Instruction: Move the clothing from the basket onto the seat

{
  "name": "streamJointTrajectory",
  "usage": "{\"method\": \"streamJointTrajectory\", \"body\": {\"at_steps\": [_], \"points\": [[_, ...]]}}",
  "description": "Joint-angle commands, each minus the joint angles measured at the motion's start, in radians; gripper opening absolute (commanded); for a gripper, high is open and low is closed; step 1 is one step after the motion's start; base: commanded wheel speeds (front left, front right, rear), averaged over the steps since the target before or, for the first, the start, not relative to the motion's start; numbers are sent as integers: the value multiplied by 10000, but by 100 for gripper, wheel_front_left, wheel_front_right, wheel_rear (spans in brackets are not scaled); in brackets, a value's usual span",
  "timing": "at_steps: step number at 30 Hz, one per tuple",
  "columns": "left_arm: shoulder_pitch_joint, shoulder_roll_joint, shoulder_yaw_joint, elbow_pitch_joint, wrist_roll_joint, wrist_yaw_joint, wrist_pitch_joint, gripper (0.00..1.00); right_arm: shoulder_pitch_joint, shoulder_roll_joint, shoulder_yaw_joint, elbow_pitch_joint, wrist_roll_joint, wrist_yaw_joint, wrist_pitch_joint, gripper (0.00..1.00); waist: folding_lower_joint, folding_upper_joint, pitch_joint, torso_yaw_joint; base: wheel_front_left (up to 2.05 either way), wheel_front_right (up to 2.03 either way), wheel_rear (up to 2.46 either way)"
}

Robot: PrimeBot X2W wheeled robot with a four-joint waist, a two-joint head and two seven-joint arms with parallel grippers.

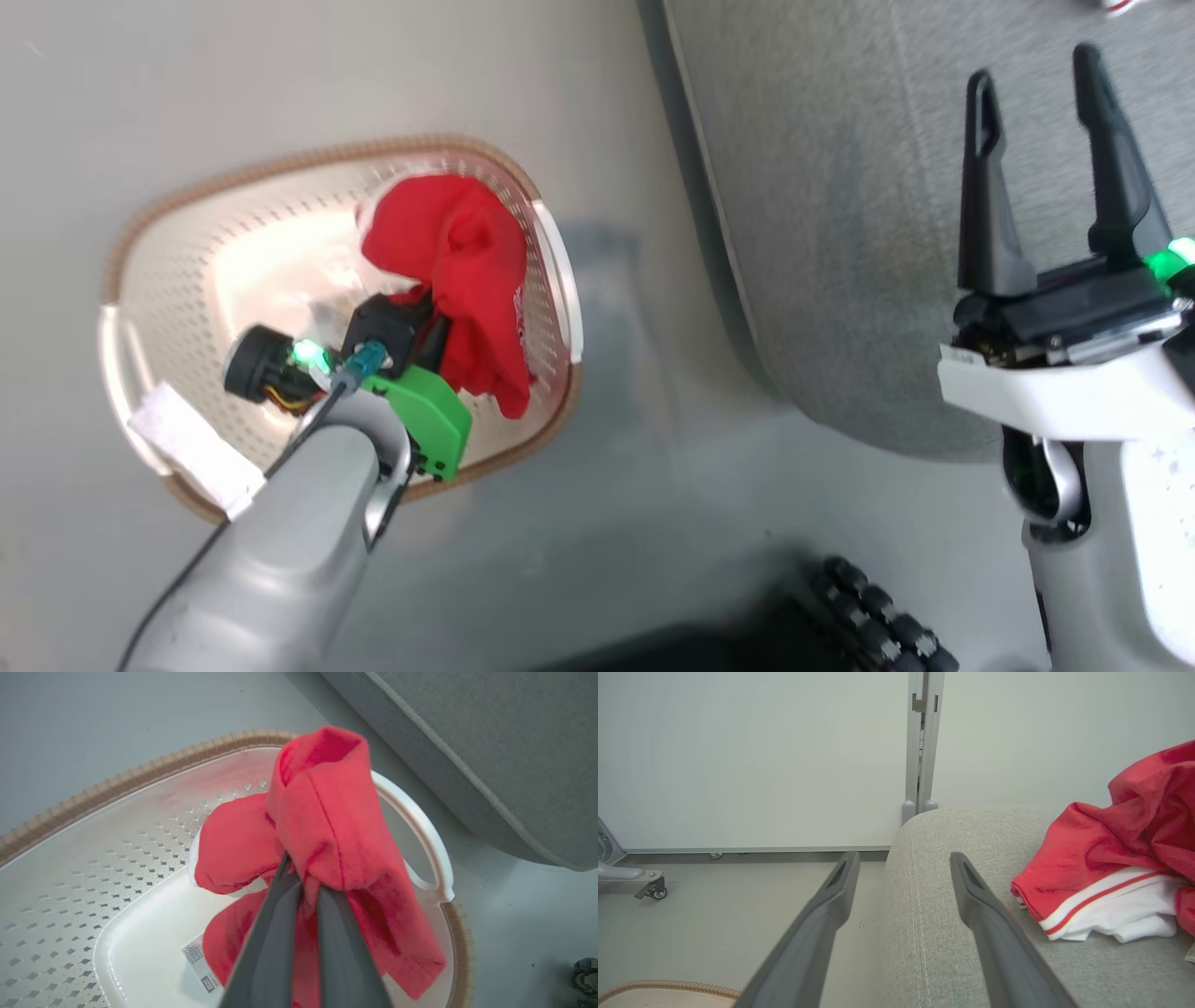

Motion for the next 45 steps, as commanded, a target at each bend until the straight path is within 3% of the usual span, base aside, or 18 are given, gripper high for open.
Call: {"method": "streamJointTrajectory", "body": {"at_steps": [1, 13, 21, 34, 45], "points": [[453, -136, 228, -225, 80, -46, -2, 0, 356, -83, 10, 106, 36, -7, -30, 100, 0, 0, -2323, 778, 0, 0, 0], [3137, -442, 2125, -1806, 749, 74, -3, 0, 2113, -241, 326, 815, 137, -7, -30, 100, 0, 0, -5658, 1354, 0, 0, 0], [4611, -616, 3015, -2507, 1164, 57, -4, 0, 3384, -252, 646, 1063, 199, -7, -29, 100, 0, 0, -7164, 1379, 0, 0, 0], [5773, -1012, 4416, -4158, 1763, 165, -3, 0, 4294, -421, 1591, 1313, 317, -7, -28, 100, 0, 0, -8084, 1304, 0, 0, 0], [4906, -1339, 4087, -4611, 1975, 170, -3, 0, 3817, -293, 3281, 1947, 494, -7, -29, 100, 0, 0, -8140, 1296, 0, 0, 0]]}}
